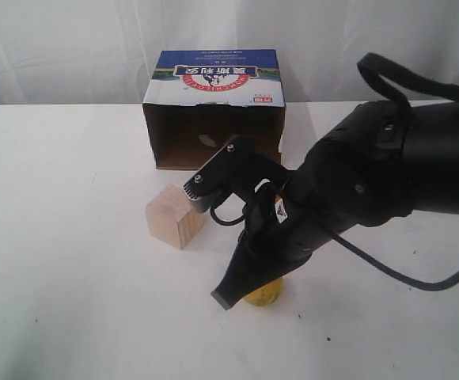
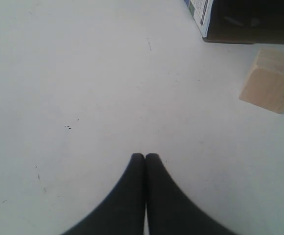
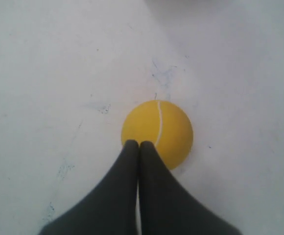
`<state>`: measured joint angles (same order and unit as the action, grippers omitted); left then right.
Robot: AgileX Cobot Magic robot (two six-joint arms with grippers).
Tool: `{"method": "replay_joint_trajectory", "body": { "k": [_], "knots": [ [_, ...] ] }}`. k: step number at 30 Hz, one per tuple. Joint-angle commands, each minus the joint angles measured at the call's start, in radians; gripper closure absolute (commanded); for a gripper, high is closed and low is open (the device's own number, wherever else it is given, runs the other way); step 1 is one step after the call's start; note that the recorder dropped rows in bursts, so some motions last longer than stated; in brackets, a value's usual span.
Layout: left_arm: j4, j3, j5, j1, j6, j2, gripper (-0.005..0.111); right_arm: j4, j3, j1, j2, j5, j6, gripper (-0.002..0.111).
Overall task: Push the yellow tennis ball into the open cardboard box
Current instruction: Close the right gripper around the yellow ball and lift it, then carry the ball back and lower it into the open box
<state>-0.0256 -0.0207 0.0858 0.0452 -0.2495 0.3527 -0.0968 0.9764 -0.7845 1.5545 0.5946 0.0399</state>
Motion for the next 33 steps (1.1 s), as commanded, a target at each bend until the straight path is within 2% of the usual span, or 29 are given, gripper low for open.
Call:
{"method": "replay_joint_trajectory", "body": {
  "k": [1,10,17,22,26,28,33],
  "knots": [
    [-0.003,0.008,-0.007,0.007,-0.005,0.001,0.107,-0.111,-0.003,0.016,0.003,0.01,-0.072,0.108],
    [-0.003,0.008,-0.007,0.007,-0.005,0.001,0.107,-0.108,-0.001,0.051,0.045,-0.081,-0.072,0.108],
    [-0.003,0.008,-0.007,0.007,-0.005,0.001,0.107,-0.105,0.001,0.064,0.172,-0.216,-0.081,0.108],
    [-0.003,0.008,-0.005,0.007,-0.005,0.001,0.107,-0.112,0.034,0.147,0.274,-0.293,-0.082,0.108],
    [-0.003,0.008,-0.005,0.007,-0.005,0.001,0.107,-0.214,0.166,0.224,0.296,-0.323,-0.069,0.108],
    [-0.003,0.008,-0.005,0.007,-0.005,0.001,0.107,-0.245,0.292,0.258,0.296,-0.297,-0.065,0.108],
    [-0.003,0.008,-0.005,0.007,-0.005,0.001,0.107,-0.219,0.563,0.284,0.291,-0.063,-0.056,0.108]
  ]
}}
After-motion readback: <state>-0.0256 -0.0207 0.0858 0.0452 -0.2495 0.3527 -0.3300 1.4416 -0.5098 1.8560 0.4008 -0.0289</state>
